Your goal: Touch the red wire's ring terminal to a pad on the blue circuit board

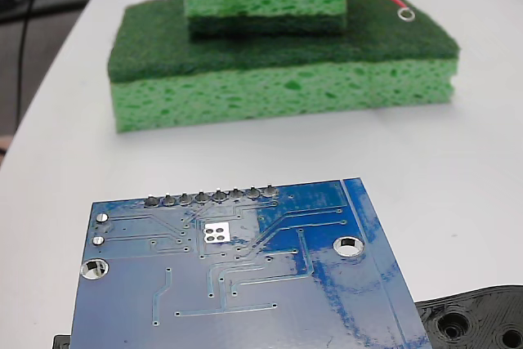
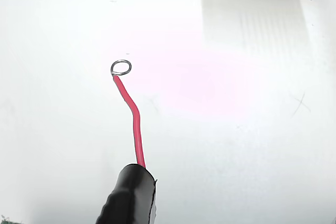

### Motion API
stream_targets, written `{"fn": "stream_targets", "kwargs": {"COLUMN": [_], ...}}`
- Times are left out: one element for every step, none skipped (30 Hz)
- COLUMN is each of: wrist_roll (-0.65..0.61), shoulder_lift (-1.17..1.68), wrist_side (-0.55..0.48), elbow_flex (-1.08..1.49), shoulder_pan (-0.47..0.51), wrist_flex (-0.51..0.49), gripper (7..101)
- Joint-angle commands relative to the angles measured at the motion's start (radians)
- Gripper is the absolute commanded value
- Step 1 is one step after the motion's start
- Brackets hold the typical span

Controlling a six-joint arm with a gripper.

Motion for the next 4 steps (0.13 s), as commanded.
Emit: {"fn": "stream_targets", "kwargs": {"wrist_roll": [0.002, 0.002, 0.002, 0.002], "shoulder_lift": [0.002, 0.002, 0.002, 0.002], "wrist_side": [-0.002, -0.002, 0.0, 0.0], "elbow_flex": [-0.005, -0.005, -0.005, -0.005], "shoulder_pan": [0.0, 0.0, 0.0, 0.0], "wrist_flex": [-0.003, -0.003, -0.003, -0.003], "gripper": [100.3, 100.3, 100.3, 100.3]}}
